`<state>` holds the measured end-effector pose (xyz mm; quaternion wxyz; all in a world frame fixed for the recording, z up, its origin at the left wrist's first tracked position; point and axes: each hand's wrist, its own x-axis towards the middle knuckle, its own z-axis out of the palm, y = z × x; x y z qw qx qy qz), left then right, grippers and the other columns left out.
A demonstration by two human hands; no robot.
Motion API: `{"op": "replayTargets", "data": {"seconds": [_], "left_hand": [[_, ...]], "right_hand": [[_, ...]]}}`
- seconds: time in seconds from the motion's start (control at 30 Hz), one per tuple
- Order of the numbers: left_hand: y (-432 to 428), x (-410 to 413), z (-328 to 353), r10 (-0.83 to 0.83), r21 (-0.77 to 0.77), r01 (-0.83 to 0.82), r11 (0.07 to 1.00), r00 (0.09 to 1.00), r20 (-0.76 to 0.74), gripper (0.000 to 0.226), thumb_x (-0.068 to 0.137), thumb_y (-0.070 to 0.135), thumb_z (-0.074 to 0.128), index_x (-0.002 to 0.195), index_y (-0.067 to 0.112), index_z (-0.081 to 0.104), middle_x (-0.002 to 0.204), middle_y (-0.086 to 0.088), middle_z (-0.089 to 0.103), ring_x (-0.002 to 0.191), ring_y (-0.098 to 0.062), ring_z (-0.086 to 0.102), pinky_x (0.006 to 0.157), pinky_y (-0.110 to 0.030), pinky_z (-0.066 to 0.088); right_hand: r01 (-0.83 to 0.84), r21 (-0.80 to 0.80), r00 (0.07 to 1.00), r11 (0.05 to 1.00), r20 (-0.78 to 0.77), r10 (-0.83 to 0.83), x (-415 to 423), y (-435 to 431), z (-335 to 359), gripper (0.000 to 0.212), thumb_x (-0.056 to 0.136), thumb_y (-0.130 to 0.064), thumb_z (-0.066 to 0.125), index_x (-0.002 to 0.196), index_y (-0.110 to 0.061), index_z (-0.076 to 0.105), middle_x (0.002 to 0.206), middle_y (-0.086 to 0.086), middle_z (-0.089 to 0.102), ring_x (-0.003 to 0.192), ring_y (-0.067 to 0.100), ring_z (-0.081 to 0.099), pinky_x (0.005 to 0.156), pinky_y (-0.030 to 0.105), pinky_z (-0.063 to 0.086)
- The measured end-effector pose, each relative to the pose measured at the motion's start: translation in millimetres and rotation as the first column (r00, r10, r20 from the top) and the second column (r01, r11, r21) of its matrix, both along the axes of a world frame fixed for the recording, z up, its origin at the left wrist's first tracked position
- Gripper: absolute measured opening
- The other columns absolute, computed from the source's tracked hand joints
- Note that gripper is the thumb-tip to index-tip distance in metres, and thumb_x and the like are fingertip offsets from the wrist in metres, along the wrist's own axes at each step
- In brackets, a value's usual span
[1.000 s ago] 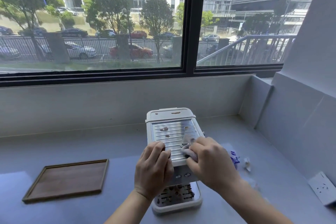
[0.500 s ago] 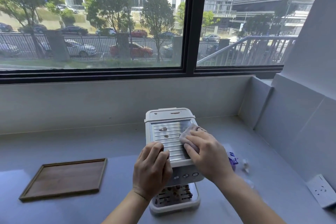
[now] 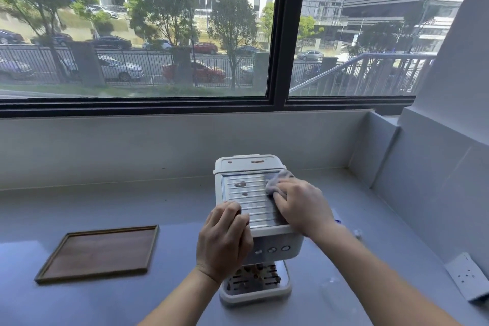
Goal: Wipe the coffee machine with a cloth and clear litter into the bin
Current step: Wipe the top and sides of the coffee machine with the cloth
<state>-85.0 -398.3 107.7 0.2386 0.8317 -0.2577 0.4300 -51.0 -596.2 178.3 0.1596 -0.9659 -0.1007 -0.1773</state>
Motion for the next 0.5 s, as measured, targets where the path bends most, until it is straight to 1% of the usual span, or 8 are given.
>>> {"op": "replayTargets", "data": {"seconds": [0.03,0.1,0.2,0.27,0.33,0.4,0.47,0.5], "left_hand": [[0,-1,0,-0.001,0.002,0.001,1.000,1.000,0.000,0.011,0.088,0.006,0.055,0.084,0.005,0.065,0.098,-0.012,0.064,0.094,-0.032,0.060,0.087,-0.038,0.052],[2,-1,2,-0.012,0.005,0.012,1.000,1.000,-0.005,0.012,0.089,0.006,0.055,0.084,0.004,0.065,0.098,-0.012,0.064,0.094,-0.032,0.060,0.087,-0.038,0.052],[3,-1,2,0.003,0.014,-0.003,1.000,1.000,-0.005,0.013,0.090,0.007,0.054,0.083,0.004,0.064,0.099,-0.013,0.064,0.094,-0.033,0.060,0.086,-0.039,0.053],[2,-1,2,0.005,0.009,-0.005,1.000,1.000,-0.008,0.011,0.089,0.006,0.055,0.082,0.004,0.064,0.097,-0.013,0.064,0.092,-0.033,0.060,0.086,-0.040,0.053],[0,0,3,0.016,0.008,-0.016,1.000,1.000,-0.005,0.009,0.087,0.005,0.057,0.081,0.004,0.064,0.096,-0.012,0.064,0.091,-0.034,0.060,0.086,-0.040,0.052],[-1,-2,4,0.008,0.010,-0.008,1.000,1.000,-0.008,0.010,0.087,0.005,0.057,0.082,0.004,0.065,0.096,-0.013,0.064,0.091,-0.034,0.060,0.086,-0.040,0.052],[1,-3,4,-0.001,0.018,0.001,1.000,1.000,-0.009,0.012,0.089,0.008,0.055,0.083,0.004,0.064,0.097,-0.013,0.064,0.092,-0.034,0.060,0.086,-0.040,0.053],[2,-2,4,-0.001,0.021,0.001,1.000,1.000,-0.007,0.013,0.090,0.008,0.054,0.083,0.004,0.064,0.097,-0.013,0.064,0.092,-0.034,0.060,0.086,-0.041,0.053]], "right_hand": [[0.038,0.009,0.998,0.999,-0.044,-0.038,7,4,5,0.029,0.095,-0.033,0.046,0.104,-0.031,0.074,0.122,-0.011,0.067,0.112,0.017,0.059,0.087,0.029,0.046],[0.045,-0.031,0.998,0.999,-0.039,-0.046,14,13,10,0.031,0.098,-0.033,0.043,0.106,-0.026,0.072,0.124,-0.008,0.065,0.113,0.019,0.056,0.089,0.030,0.045],[-0.068,-0.134,0.997,0.989,0.015,0.071,-10,18,-1,0.030,0.097,-0.037,0.041,0.105,-0.028,0.069,0.115,-0.009,0.065,0.108,0.017,0.056,0.086,0.030,0.044],[-0.142,-0.125,0.984,0.982,0.093,0.155,-37,15,-9,0.027,0.093,-0.038,0.043,0.099,-0.030,0.069,0.105,-0.010,0.066,0.099,0.017,0.060,0.081,0.029,0.048],[-0.123,-0.092,0.985,0.988,0.110,0.133,-36,8,-8,0.027,0.092,-0.037,0.046,0.098,-0.030,0.071,0.107,-0.011,0.068,0.099,0.017,0.061,0.078,0.030,0.051],[-0.051,-0.083,0.998,0.995,0.033,0.054,-16,8,0,0.030,0.096,-0.037,0.044,0.103,-0.029,0.072,0.118,-0.011,0.067,0.109,0.016,0.058,0.082,0.029,0.048],[0.024,-0.079,0.996,0.997,-0.079,-0.030,8,14,10,0.033,0.099,-0.038,0.041,0.106,-0.027,0.071,0.124,-0.007,0.065,0.114,0.019,0.055,0.086,0.030,0.044],[0.035,-0.081,0.993,0.996,-0.109,-0.044,15,18,13,0.033,0.099,-0.039,0.041,0.106,-0.026,0.070,0.125,-0.005,0.064,0.116,0.020,0.054,0.090,0.031,0.043]]}}
